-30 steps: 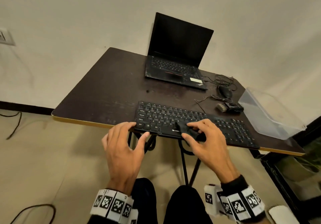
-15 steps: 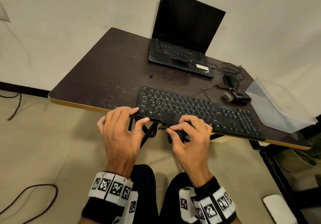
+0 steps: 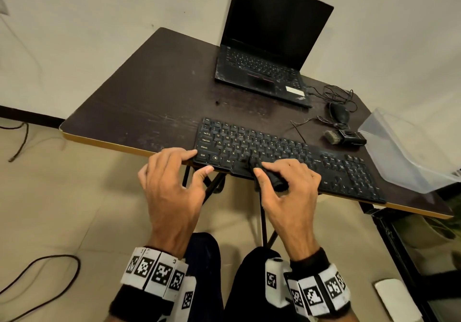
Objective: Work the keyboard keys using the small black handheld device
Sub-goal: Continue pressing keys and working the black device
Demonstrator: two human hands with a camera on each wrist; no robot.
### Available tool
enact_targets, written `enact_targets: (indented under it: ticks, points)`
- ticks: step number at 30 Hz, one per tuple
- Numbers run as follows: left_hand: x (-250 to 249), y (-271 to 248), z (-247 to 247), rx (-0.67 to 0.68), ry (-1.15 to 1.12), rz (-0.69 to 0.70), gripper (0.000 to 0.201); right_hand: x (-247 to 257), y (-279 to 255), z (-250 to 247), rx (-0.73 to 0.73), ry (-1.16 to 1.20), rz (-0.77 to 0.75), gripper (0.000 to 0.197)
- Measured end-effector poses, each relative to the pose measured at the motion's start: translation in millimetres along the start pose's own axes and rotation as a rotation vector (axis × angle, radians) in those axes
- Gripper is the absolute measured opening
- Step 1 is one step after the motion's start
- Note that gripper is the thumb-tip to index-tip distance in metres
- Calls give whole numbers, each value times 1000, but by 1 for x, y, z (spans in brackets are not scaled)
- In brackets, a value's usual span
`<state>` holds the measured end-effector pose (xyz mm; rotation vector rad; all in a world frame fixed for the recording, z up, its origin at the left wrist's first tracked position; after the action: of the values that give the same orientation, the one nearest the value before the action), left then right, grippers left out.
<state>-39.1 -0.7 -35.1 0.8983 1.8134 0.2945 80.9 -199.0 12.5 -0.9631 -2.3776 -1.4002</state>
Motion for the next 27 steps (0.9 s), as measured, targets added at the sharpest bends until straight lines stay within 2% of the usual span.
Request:
enact_targets:
  ticks: [6, 8, 11, 13, 16, 20, 23, 27]
  points:
    - [0, -1, -1, -9, 32, -12, 34, 34, 9, 38, 42, 76, -91, 2]
    - [1, 1, -2, -11, 42, -15, 33, 23, 10, 25, 67, 35, -93, 4]
    - [-1, 1, -1, -8, 11, -33, 31, -7, 15, -8, 56, -25, -14, 6]
    - [-1, 0, -1, -14, -23, -53, 30, -8, 16, -11, 74, -22, -16, 7]
    - [0, 0, 1, -16, -22, -51, 31, 19, 15, 22, 139, 114, -53, 8]
    - [0, 1, -2, -7, 2, -22, 32, 44, 16, 57, 49, 193, 4, 9]
    - [1, 1, 0, -3, 12, -29, 32, 53, 17, 63, 135, 192, -41, 8]
    - [2, 3, -3, -10, -1, -62, 40, 40, 14, 37, 271, 172, -115, 21]
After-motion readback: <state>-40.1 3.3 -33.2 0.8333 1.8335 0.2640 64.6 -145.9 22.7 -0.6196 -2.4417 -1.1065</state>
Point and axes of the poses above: each hand's wrist, its own y-axis towards the middle knuckle, its own z-axis out of the palm, x = y × z, the point moved 7 cm from there along y, towards the middle knuckle, and after that the axes turned 7 degrees about y, right-handed, at the moved point
